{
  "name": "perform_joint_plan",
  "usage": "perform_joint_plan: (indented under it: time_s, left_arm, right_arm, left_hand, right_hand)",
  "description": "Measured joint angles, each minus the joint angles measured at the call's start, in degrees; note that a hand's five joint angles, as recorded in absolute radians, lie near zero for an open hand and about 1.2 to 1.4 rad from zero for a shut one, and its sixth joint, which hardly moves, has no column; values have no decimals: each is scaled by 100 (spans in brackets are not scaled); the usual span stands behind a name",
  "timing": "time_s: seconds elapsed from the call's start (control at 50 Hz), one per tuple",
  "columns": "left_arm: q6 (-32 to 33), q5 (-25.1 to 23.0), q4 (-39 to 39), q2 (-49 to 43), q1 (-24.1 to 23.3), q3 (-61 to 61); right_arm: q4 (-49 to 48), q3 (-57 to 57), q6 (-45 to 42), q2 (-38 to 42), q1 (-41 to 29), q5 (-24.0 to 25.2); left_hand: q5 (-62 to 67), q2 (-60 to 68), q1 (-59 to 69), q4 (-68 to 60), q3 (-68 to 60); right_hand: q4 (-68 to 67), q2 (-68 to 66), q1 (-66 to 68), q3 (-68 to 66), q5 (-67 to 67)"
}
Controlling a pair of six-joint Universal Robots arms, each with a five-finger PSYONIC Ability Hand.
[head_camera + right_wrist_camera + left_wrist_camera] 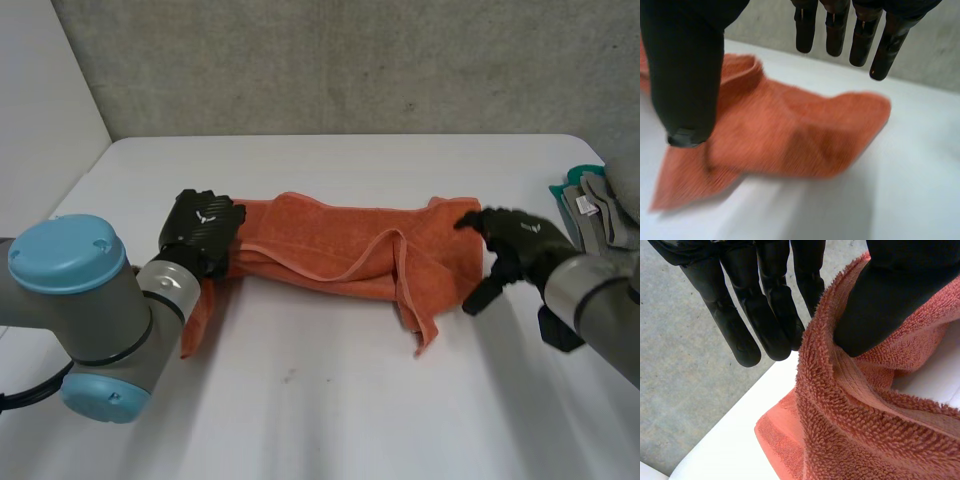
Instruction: Fold the laundry.
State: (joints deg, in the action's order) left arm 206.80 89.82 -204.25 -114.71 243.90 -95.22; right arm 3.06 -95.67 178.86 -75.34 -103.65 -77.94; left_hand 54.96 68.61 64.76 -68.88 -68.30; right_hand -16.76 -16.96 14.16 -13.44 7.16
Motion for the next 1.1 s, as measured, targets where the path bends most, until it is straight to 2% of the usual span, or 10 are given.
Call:
perform_joint_plan:
  time_s: [0.14, 0.28, 0.54, 0.6, 0.7, 0.82, 0.88, 0.94, 1.06, 1.1]
  left_arm:
    - [0, 0, 0, 1, -9, -31]
    - [0, 0, 4, -5, -7, -74]
    - [-9, 0, 15, -116, 9, -97]
    - [-14, 0, 32, -202, 9, -100]
    - [-100, 0, 134, -308, 5, -96]
    - [-376, 29, 266, -344, 12, -87]
    - [-683, 192, 343, -357, 16, -84]
    - [-837, 413, 364, -381, 16, -80]
    - [-937, 853, 364, -456, 14, -67]
    - [-925, 962, 362, -499, 14, -54]
  right_arm:
    - [-12, -561, 42, -18, 66, 292]
    - [-183, -466, 473, 496, -196, 351]
    - [-467, 441, 946, 1500, -844, -65]
    - [-588, 652, 922, 1709, -1046, -425]
    - [-751, 905, 860, 2006, -1311, -879]
    - [-830, 971, 804, 2090, -1403, -1018]
    - [-961, 886, 576, 1852, -1373, -983]
    - [-1053, 741, 93, 1467, -1303, -919]
    - [-1120, 387, -1354, 761, -993, -833]
    - [-1135, 142, -2378, 364, -720, -830]
  left_hand:
    - [0, 0, 0, 0, 0]
    - [0, 0, 0, 0, 0]
    - [0, 0, 0, 0, 0]
    - [0, -16, 0, 25, 12]
    - [-422, -913, -393, 916, 876]
    - [-1467, -1887, -1584, 1869, 1837]
    - [-2476, -2824, -2450, 2873, 2766]
    - [-2476, -2824, -2450, 2873, 2766]
    - [-2960, -3282, -2865, 3313, 3237]
    - [-3020, -3341, -2911, 3360, 3291]
  right_hand:
    - [-331, -153, 289, 0, 270]
    - [-730, -637, 636, 0, 625]
    - [-1034, -932, 848, 0, 922]
    - [-1584, -1610, 1395, 0, 1426]
    - [-4336, -4288, 3722, 0, 4171]
    - [-5107, -4678, 4218, 0, 4914]
    - [-5137, -4999, 4218, 0, 4920]
    - [-5138, -5055, 4218, 0, 4930]
    - [-5138, -5055, 4218, 0, 4957]
    - [-5138, -5055, 4218, 0, 4950]
